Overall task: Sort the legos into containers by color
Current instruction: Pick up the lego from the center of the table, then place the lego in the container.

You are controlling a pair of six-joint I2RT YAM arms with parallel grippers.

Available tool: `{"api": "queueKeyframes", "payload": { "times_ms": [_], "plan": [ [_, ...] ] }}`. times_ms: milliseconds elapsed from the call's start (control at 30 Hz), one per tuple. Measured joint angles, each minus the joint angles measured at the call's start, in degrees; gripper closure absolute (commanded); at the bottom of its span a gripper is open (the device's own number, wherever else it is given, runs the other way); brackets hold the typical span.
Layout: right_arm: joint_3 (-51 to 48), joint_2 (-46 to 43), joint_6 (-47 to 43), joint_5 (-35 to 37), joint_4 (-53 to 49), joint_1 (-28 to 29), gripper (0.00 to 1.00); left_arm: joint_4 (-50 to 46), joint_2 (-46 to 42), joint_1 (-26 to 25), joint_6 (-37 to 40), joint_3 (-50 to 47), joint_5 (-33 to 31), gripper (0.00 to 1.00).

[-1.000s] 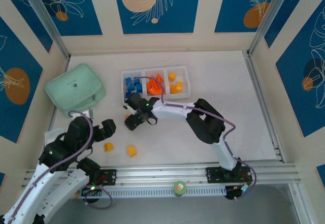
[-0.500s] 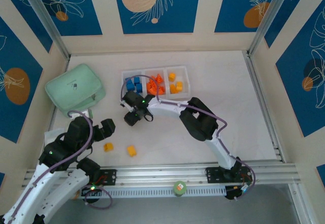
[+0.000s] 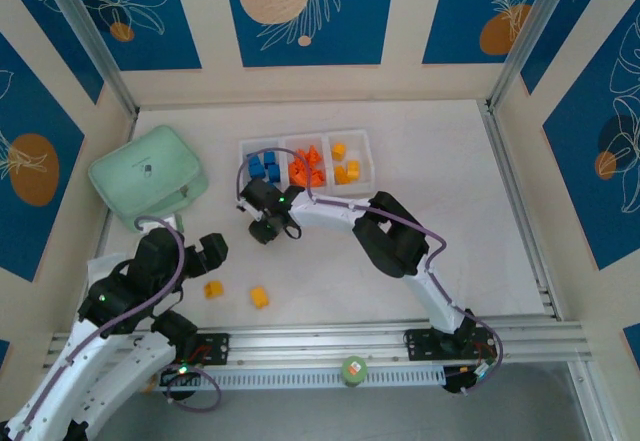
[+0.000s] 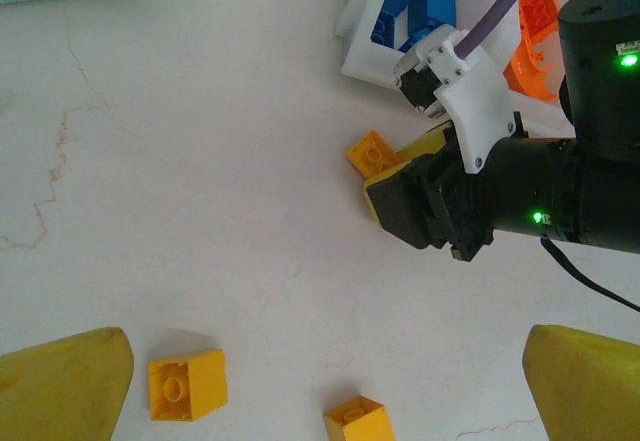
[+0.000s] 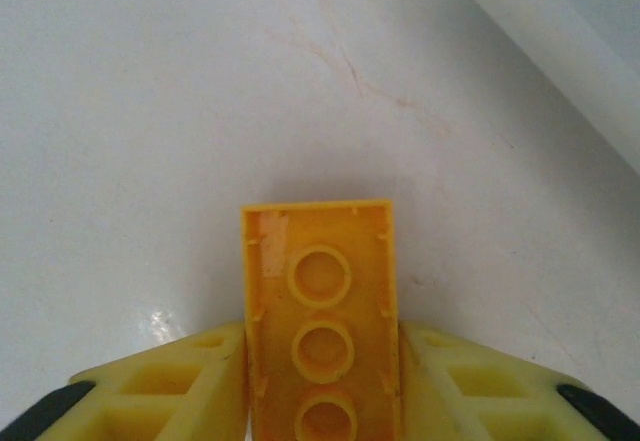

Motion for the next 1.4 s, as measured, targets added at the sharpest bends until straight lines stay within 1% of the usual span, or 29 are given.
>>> {"api": "queueKeyframes", "payload": {
  "times_ms": [133, 233, 400, 500, 667, 833, 1033, 1167, 1300, 1400],
  "plan": [
    [-0.15, -0.17, 0.22, -0.09, -0.02, 0.07, 0.64, 0.37, 0.15, 0.0, 0.0, 0.0, 0.0, 0.01],
    [-2.38, -1.84, 0.94, -0.37, 0.11, 0.17, 0.66, 0.63, 1.05, 0.0, 0.0, 0.0, 0.07, 0.01],
    [-8.41, -9.09, 3.56, -1.2, -0.76, -0.09, 0.68, 2.58, 3.67, 0.0, 0.04, 0.0, 0.96, 0.01],
    [-11.96, -15.32, 5.62, -1.73, -0.72, -1.05, 0.68, 4.17, 5.46, 0.0, 0.07, 0.0, 1.97, 0.01],
    [-16.81, -25.42, 9.18, -2.08, -0.61, -6.8, 0.69, 7.93, 9.33, 0.04, 0.59, 0.0, 3.69, 0.01],
    [-19.58, -30.62, 11.08, -1.57, -0.94, -14.99, 0.69, 11.61, 13.97, 0.09, 1.62, 0.02, 5.55, 0.01],
    [-18.75, -30.56, 12.15, 0.15, -2.64, -25.7, 0.69, 16.17, 19.06, 0.11, 2.84, 0.07, 7.85, 0.01],
    [-13.25, -26.51, 12.55, 1.88, -3.54, -31.58, 0.69, 18.29, 21.57, 0.11, 3.06, 0.37, 8.7, 0.01],
    [-7.52, -20.13, 12.48, 2.67, -3.5, -34.29, 0.69, 19.71, 23.23, 0.15, 3.08, 0.7, 9.27, 0.01],
    [-4.79, -15.78, 12.07, 3.02, -3.74, -34.38, 0.65, 20.35, 23.87, 0.26, 3.08, 0.81, 9.42, 0.01]
  ]
}}
